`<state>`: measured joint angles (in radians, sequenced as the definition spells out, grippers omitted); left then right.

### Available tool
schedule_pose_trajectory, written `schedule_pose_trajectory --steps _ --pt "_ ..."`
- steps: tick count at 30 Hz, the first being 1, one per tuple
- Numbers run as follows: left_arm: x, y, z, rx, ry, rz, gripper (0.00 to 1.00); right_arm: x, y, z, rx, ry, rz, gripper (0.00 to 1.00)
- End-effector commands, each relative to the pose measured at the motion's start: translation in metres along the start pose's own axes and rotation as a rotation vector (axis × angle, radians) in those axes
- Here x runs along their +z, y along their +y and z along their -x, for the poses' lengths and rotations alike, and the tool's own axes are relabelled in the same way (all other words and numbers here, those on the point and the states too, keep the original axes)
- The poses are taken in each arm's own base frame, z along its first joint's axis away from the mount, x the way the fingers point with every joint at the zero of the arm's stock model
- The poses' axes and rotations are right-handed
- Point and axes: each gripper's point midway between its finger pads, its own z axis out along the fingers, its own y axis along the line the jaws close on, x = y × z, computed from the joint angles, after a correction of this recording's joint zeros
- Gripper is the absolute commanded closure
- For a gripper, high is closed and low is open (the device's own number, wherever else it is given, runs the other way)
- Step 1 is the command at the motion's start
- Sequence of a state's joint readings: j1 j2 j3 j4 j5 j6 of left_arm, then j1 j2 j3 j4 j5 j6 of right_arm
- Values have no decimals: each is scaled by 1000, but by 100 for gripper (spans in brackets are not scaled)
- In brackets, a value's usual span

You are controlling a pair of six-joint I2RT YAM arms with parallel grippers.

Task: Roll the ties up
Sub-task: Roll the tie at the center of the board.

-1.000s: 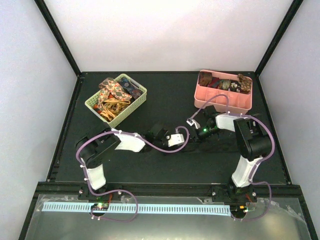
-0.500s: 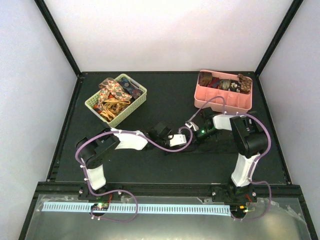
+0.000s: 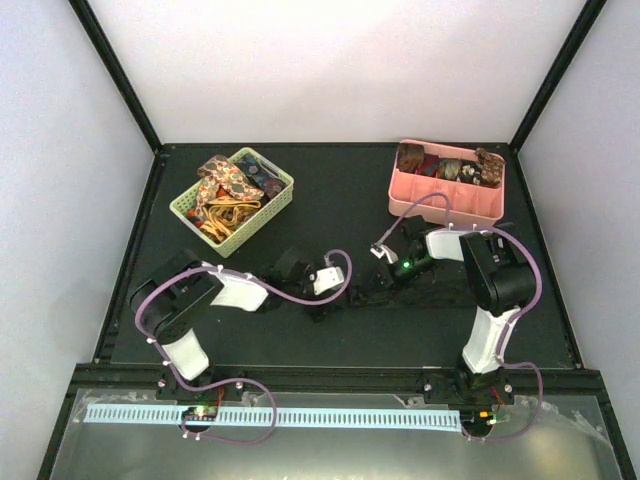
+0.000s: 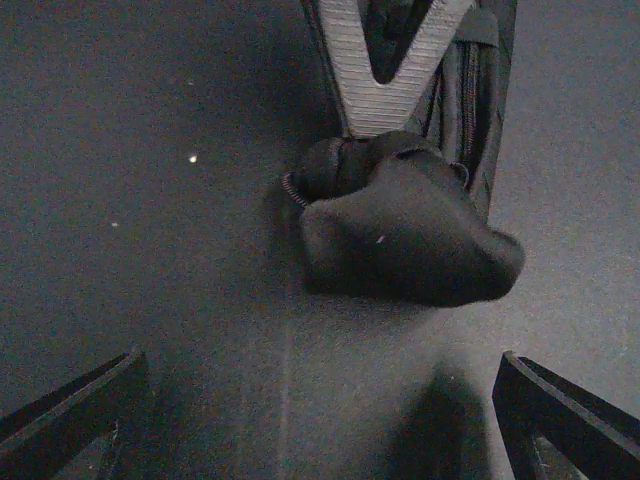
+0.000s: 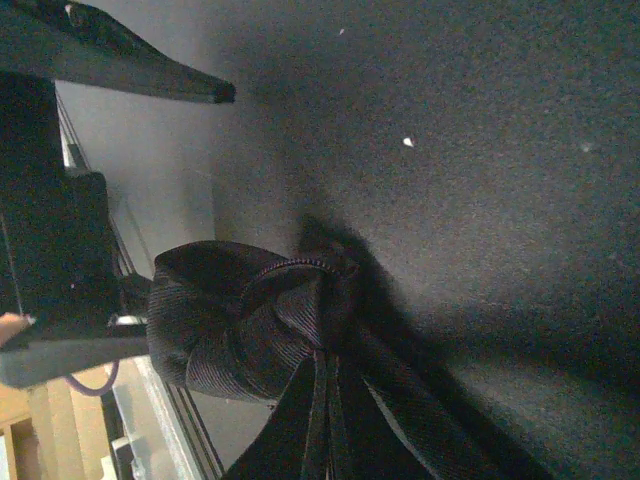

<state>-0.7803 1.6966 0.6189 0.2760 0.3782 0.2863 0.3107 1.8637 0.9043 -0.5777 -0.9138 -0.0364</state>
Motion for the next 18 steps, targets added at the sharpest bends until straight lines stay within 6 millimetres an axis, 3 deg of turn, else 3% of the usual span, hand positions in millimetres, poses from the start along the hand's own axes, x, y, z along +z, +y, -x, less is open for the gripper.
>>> schedule_pose_trajectory --steps 1,5,18 --pt "-10 -14 41 72 -298 -94 4 3 -20 -16 28 39 -80 98" --pt "0 -20 46 30 -366 -148 7 5 -26 -16 44 50 -99 98" --pt "25 -31 53 18 -506 -193 36 8 -30 -18 64 63 -99 98"
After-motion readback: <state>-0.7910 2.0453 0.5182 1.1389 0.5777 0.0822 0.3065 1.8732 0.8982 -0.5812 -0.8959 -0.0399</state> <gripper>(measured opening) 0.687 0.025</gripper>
